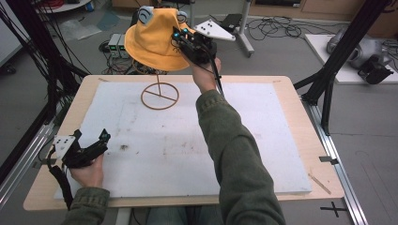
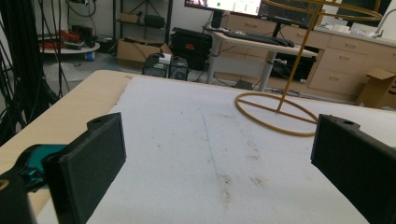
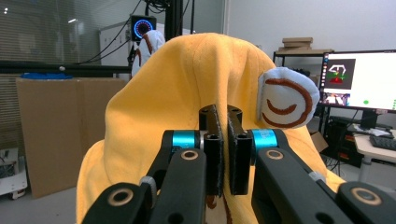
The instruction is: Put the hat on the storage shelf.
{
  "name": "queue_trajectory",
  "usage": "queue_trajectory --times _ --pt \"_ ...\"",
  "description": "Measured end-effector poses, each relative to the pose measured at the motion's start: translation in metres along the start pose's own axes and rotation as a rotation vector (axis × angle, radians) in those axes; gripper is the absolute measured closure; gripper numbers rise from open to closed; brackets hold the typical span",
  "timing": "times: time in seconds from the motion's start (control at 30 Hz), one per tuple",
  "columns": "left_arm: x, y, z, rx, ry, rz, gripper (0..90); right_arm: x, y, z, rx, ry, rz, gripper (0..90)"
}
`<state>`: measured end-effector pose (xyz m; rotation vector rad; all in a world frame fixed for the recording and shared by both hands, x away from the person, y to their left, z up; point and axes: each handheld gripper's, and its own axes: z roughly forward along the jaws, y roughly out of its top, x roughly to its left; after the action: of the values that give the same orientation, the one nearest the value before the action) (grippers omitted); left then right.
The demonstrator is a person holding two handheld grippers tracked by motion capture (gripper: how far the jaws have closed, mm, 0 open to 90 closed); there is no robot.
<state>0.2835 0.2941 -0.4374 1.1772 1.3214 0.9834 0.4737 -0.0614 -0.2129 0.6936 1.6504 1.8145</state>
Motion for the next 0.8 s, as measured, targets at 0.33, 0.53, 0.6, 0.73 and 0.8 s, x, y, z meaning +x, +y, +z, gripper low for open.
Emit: queue_trajectory --times 0.33,0.53,0.6,0.73,0.8 --pt "0.008 -0.002 -0.003 0.01 0.019 -0.001 3.6 -0.002 -0.021 0.036 0.045 -0.01 0.028 88.0" --pt "0.01 -0.001 -0.003 0.008 0.029 -0.005 3.6 0.003 -0.029 0.062 0.112 -0.003 0.013 87.9" --pt "0.011 -0.001 -0.003 0.01 0.028 -0.004 3.6 0.003 -0.032 0.066 0.129 -0.002 0.003 87.9" --pt "0.011 -0.002 -0.003 0.012 0.03 -0.001 3.6 0.001 -0.037 0.069 0.151 0.002 0.01 88.0" --pt "0.012 -0.002 -0.003 0.014 0.029 -0.003 3.6 0.001 -0.04 0.071 0.165 0.015 0.012 87.9"
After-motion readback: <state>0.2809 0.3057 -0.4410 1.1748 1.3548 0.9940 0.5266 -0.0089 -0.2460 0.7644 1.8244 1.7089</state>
